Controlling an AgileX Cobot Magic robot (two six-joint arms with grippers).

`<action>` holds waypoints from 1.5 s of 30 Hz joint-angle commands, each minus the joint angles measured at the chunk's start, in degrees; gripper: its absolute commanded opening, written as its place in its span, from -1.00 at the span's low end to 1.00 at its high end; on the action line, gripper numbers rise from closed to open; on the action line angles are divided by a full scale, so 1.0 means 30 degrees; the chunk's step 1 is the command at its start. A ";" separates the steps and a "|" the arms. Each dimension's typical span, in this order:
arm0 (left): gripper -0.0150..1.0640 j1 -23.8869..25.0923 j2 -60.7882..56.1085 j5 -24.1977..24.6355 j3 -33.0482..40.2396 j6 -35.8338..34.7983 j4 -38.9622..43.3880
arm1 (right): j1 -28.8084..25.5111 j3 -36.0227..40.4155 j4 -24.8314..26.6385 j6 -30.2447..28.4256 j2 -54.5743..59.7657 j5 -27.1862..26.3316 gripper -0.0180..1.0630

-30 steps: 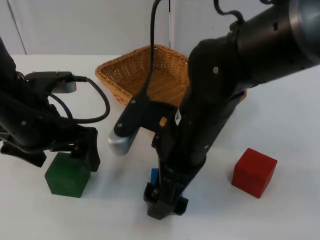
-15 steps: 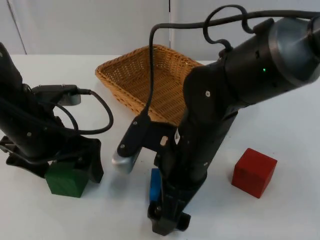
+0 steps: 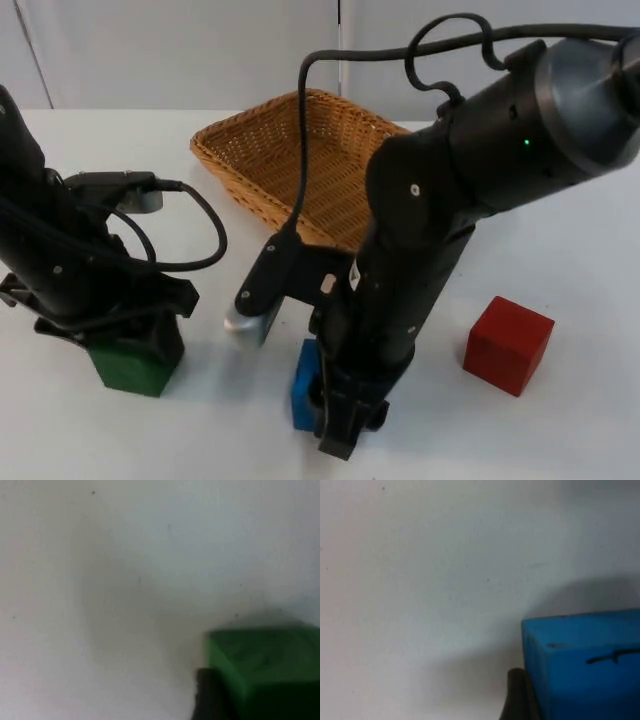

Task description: Pick up one cube with each hand and place exactly two cubes into the same basket, leaving the remaining cube outside.

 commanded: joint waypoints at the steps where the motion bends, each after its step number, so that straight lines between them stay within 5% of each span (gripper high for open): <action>1: -0.34 -0.0101 0.0023 0.0266 -0.0083 0.0039 -0.0208 | 0.0153 -0.0114 0.0050 -0.0090 -0.0574 0.0174 -0.93; 2: -0.74 -0.0101 0.0023 0.0348 -0.0083 0.0039 -0.0208 | 0.0153 -0.0114 0.0047 -0.0090 -0.0907 0.0269 -0.97; 3: -0.74 -0.0101 0.0023 0.0348 -0.0083 0.0039 -0.0208 | 0.0153 -0.0114 0.0047 -0.0090 -0.0907 0.0269 -0.97; 4: -0.99 -0.0101 0.0023 0.0497 -0.0083 0.0039 -0.0208 | 0.0153 -0.0114 0.0047 -0.0090 -0.1373 0.0435 -0.97; 10: -0.97 -0.0101 -0.1190 0.1054 -0.0083 -0.0093 -0.0124 | 0.0153 -0.0114 -0.0097 -0.0090 -0.3553 0.0831 -0.97; 19: -0.97 -0.0101 -0.6350 0.2150 -0.0083 -0.0429 -0.0035 | 0.0153 -0.0114 -0.2496 0.0400 -0.7354 0.1927 -0.97; 27: -0.97 -0.0101 -1.0056 0.2592 -0.0083 -0.2348 0.2798 | 0.0153 -0.0114 -0.2496 0.2209 -0.9482 0.1952 -0.97; 45: -0.97 -0.0101 -1.0263 0.2463 -0.0083 -0.2606 0.3008 | 0.0153 -0.0114 -0.2388 0.4478 -0.9526 0.1913 -0.97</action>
